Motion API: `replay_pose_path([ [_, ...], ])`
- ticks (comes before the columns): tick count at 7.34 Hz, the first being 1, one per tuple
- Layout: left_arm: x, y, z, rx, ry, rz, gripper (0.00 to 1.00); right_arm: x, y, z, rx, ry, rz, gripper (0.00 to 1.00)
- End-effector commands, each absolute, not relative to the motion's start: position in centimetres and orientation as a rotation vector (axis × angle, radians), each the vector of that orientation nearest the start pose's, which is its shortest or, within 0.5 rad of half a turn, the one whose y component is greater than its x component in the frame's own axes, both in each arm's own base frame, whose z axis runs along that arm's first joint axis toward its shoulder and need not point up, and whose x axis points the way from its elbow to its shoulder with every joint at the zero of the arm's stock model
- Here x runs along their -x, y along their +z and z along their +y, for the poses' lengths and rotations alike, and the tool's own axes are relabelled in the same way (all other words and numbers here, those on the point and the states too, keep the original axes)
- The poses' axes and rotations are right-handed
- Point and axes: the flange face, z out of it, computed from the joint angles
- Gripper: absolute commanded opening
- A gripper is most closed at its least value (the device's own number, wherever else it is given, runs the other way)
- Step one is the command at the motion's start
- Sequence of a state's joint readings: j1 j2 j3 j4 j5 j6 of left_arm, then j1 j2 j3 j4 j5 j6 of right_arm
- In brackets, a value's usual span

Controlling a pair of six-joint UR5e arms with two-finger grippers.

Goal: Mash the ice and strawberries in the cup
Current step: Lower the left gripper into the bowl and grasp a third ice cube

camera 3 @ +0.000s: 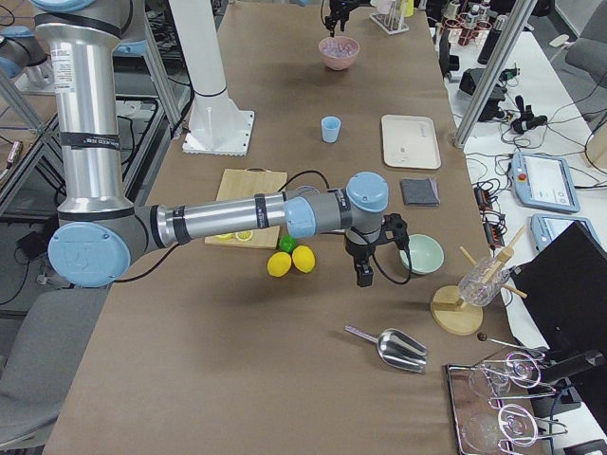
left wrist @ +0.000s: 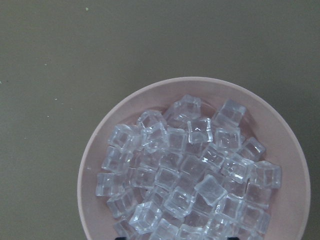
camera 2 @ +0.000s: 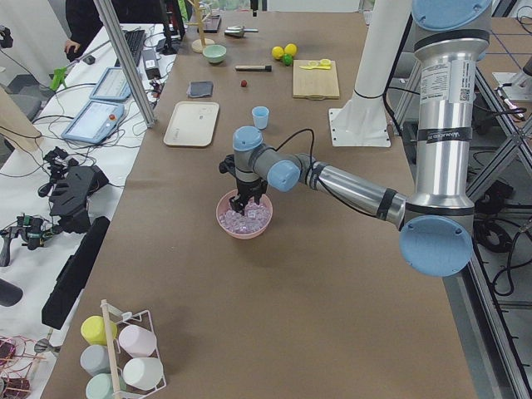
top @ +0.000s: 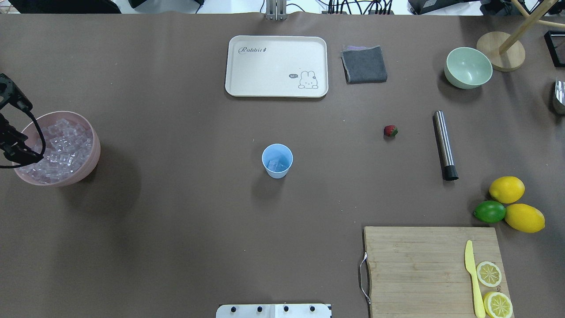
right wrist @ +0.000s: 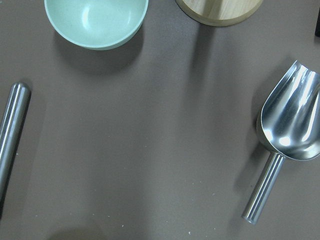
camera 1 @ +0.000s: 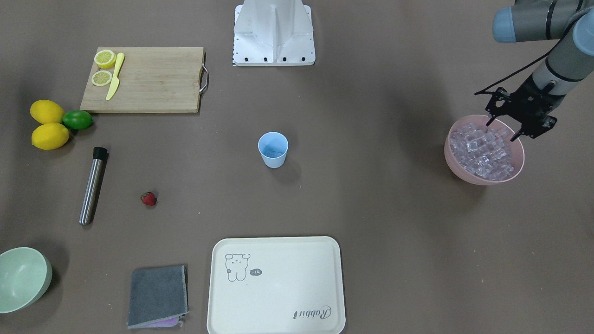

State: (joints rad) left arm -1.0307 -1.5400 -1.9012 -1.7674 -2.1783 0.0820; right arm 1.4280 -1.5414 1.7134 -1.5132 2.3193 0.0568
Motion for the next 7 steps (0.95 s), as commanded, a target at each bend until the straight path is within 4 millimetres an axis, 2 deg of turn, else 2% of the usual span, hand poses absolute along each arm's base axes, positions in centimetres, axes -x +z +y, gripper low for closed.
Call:
replay_pose_path([
  [1, -18.9, 52.0, -45.0, -0.314, 0.802, 0.694, 0.71, 0.7, 57.3, -51.7, -0.134, -0.162, -0.763, 1.0],
  [3, -19.0, 53.5, -45.1, -0.304, 0.846, 0.684, 0.67, 0.7, 57.5, -51.6, -0.132, -0.161, -0.763, 1.0],
  [7, -19.2, 54.3, -45.5, -0.29, 0.845, 0.681, 0.63, 0.5, 57.7, -51.5, -0.129, -0.155, -0.762, 1.0],
])
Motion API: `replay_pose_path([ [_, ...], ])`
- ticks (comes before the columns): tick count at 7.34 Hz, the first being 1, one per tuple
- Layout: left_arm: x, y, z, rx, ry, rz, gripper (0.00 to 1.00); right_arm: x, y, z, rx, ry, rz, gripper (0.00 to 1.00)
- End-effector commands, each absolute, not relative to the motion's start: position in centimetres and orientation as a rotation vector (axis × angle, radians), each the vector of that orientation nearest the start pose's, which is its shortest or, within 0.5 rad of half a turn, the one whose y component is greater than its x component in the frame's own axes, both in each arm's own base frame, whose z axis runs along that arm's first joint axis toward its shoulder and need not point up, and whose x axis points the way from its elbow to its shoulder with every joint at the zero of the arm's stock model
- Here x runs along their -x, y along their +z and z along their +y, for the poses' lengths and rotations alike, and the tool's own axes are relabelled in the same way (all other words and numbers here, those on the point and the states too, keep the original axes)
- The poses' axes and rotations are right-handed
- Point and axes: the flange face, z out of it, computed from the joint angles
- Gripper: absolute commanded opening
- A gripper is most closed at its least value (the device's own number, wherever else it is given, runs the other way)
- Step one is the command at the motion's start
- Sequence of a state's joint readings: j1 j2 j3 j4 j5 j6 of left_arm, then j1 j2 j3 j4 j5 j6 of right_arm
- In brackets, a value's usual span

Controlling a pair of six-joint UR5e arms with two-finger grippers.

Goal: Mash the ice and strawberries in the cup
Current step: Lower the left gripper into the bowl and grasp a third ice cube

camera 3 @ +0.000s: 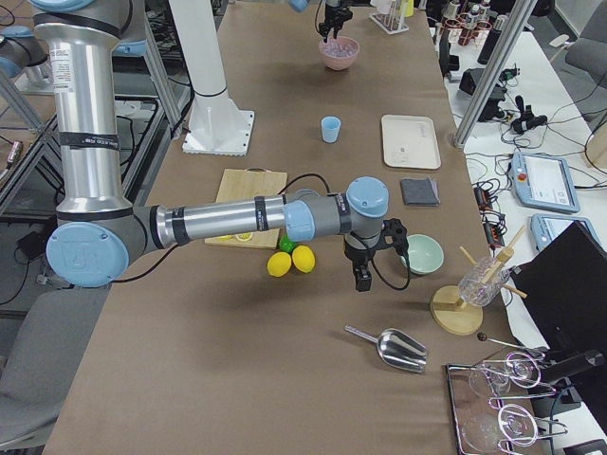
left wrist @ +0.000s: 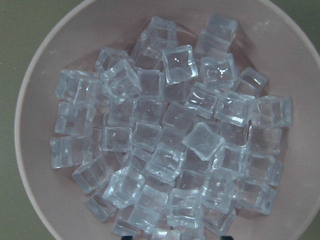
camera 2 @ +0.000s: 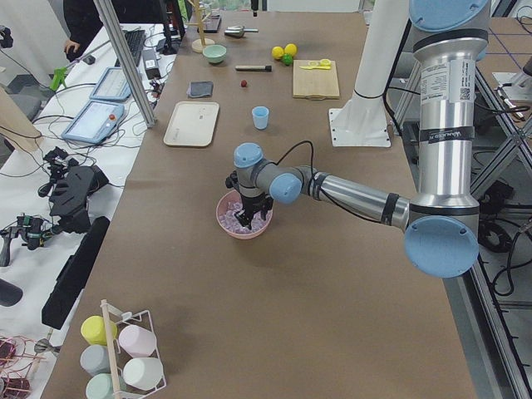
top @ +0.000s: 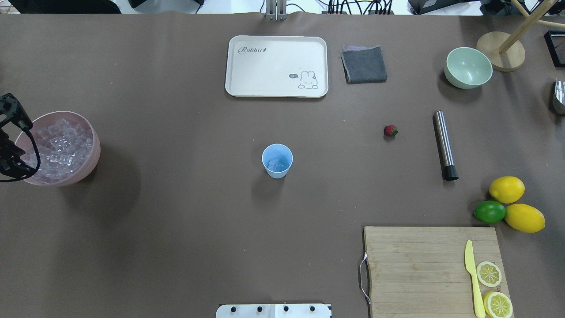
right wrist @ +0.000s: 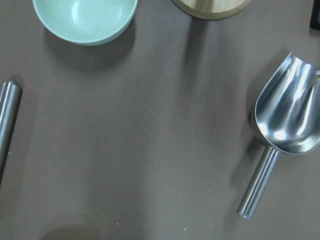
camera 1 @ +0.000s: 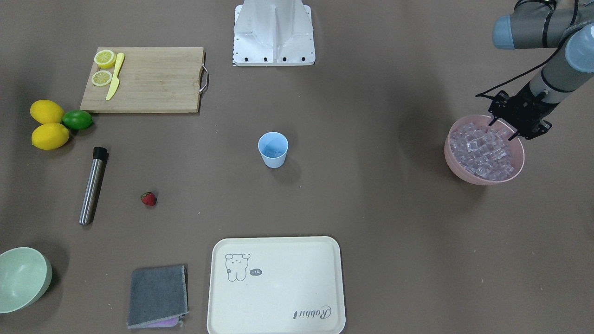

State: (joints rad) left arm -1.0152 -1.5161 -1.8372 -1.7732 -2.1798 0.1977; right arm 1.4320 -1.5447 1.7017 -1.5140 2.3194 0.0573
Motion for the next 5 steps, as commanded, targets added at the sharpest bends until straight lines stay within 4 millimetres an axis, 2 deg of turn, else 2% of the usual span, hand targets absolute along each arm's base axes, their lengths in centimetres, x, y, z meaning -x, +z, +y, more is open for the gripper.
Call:
replay_pose_path([
  [1, -19.39, 54.96, -45.73, -0.287, 0.869, 0.677, 0.63, 0.46, 57.72, -51.49, -0.129, -0.155, -0.762, 1.0],
  [4, -19.42, 55.52, -45.89, -0.278, 0.871, 0.676, 0.61, 0.09, 57.48, -51.62, -0.137, -0.149, -0.762, 1.0],
  [5, -19.4, 55.42, -45.87, -0.277, 0.87, 0.676, 0.47, 0.02, 57.17, -51.74, -0.144, -0.151, -0.762, 1.0],
])
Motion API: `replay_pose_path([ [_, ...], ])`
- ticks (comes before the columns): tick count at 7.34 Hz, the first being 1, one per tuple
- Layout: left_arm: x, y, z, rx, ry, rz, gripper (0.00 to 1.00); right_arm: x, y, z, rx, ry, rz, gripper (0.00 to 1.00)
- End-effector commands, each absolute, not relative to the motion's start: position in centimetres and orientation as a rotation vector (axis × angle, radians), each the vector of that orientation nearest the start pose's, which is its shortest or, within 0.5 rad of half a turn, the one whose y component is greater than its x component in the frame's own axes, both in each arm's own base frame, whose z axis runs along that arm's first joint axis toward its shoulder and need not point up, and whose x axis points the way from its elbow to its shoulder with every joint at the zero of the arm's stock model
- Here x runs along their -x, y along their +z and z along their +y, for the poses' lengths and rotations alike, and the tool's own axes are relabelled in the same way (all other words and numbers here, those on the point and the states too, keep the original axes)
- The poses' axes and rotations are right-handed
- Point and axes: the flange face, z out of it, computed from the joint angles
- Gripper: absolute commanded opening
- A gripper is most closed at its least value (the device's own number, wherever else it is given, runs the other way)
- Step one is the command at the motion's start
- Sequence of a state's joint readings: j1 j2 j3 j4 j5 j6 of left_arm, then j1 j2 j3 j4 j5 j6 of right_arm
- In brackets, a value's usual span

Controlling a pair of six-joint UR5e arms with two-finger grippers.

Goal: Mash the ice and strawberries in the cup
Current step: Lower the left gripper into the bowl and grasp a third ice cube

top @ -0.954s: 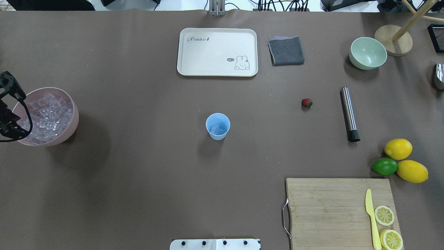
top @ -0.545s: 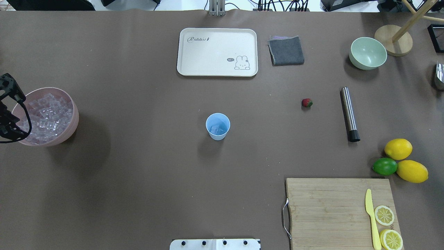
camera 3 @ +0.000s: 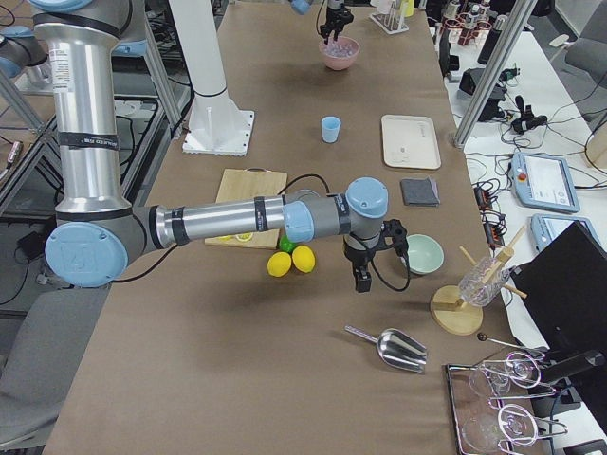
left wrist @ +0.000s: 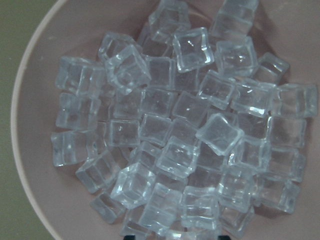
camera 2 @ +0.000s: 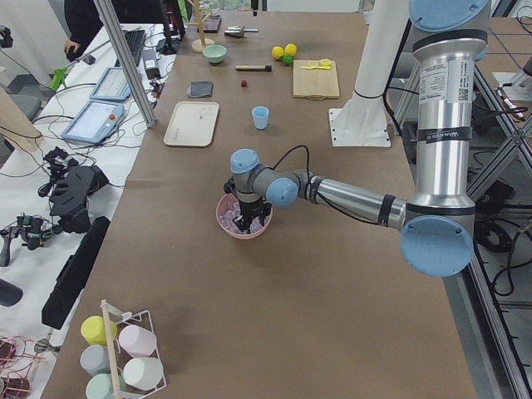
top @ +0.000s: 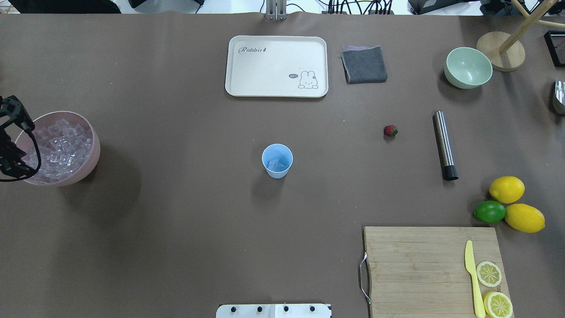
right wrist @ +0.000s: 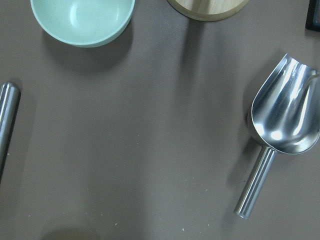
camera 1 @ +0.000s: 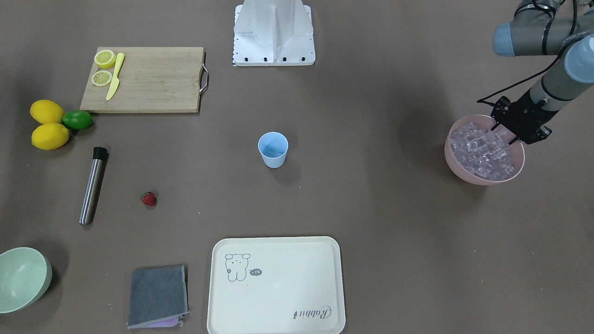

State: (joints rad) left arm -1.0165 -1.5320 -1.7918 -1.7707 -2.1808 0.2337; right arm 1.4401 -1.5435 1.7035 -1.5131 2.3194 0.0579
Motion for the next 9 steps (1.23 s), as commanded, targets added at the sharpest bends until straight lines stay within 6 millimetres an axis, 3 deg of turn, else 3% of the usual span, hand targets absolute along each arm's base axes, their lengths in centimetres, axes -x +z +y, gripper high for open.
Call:
replay_pose_path([
  [1, -19.4, 55.4, -45.8, -0.274, 0.87, 0.675, 0.34, -0.1, 56.9, -51.8, -0.149, -0.148, -0.764, 1.0],
  [5, -18.9, 54.6, -46.4, -0.274, 0.855, 0.681, 0.0, -0.4, 56.9, -51.7, -0.15, -0.142, -0.763, 1.0],
  [7, -15.9, 49.2, -49.5, -0.271, 0.818, 0.674, 0.0, -0.4, 56.9, -51.7, -0.149, -0.142, -0.766, 1.0],
  [8, -13.9, 45.2, -52.8, -0.288, 0.828, 0.653, 0.0, -0.4, 56.8, -51.7, -0.154, -0.144, -0.768, 1.0],
  [9, -12.8, 42.6, -54.6, -0.303, 0.815, 0.648, 0.0, -0.4, 56.6, -51.7, -0.159, -0.147, -0.772, 1.0],
])
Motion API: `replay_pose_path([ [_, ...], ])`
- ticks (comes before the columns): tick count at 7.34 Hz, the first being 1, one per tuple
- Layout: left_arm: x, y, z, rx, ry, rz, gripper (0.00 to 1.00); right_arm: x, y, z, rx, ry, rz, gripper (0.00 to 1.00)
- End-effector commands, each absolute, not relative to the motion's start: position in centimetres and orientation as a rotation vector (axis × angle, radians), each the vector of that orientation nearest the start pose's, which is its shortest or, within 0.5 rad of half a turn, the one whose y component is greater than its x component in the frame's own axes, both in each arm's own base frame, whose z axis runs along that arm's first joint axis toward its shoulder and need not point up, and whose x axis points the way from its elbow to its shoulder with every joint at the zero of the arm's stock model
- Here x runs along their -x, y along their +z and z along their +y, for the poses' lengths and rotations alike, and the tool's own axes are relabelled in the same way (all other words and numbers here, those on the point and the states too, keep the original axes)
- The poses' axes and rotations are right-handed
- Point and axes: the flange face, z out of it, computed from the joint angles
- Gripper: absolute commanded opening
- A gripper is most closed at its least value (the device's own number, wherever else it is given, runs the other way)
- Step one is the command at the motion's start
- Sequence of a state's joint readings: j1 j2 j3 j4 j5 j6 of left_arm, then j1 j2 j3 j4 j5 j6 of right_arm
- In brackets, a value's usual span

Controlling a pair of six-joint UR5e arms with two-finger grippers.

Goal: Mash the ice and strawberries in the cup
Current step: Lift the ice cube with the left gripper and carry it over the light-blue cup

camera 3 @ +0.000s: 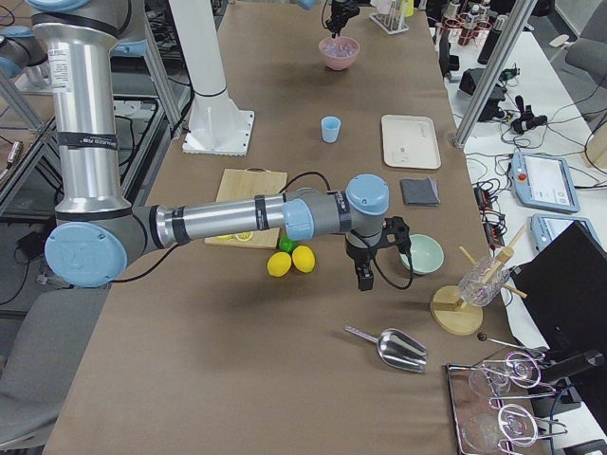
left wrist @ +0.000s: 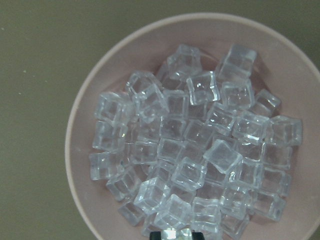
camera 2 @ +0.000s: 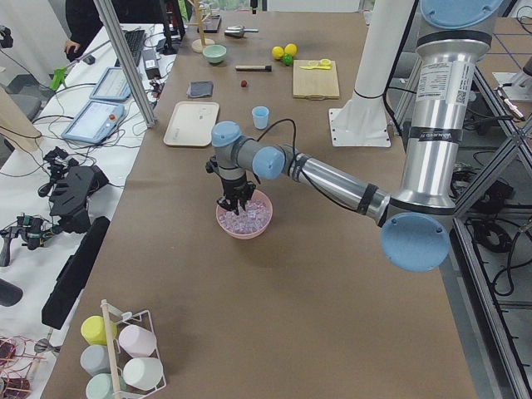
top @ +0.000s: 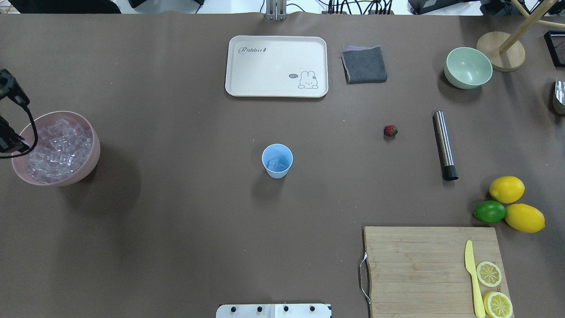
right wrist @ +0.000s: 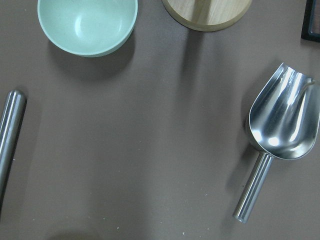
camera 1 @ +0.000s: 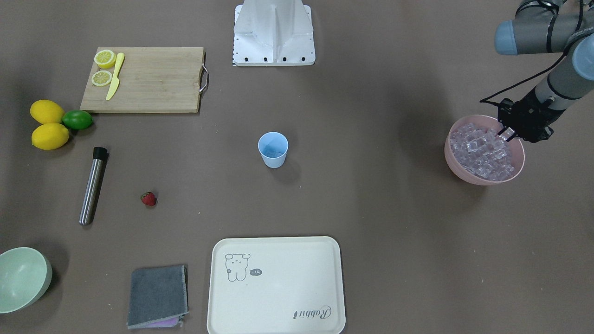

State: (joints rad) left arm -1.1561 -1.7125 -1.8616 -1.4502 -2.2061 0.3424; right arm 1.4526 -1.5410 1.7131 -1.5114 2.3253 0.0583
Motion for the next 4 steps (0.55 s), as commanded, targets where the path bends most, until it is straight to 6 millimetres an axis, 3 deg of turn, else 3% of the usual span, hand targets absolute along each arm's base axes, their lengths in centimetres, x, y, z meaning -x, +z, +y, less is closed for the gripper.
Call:
replay_pose_path([
  [1, -13.5, 40.7, -55.2, -0.311, 0.765, 0.705, 0.0, -0.4, 56.5, -51.7, -0.16, -0.148, -0.773, 1.0],
  [3, -18.6, 34.5, -55.5, -0.304, 0.525, 0.93, 0.0, -0.4, 56.0, -52.1, -0.173, -0.153, -0.769, 1.0],
  [4, -24.2, 32.3, -54.8, -0.284, 0.419, 1.019, 0.0, -0.3, 55.8, -52.3, -0.176, -0.155, -0.768, 1.0],
])
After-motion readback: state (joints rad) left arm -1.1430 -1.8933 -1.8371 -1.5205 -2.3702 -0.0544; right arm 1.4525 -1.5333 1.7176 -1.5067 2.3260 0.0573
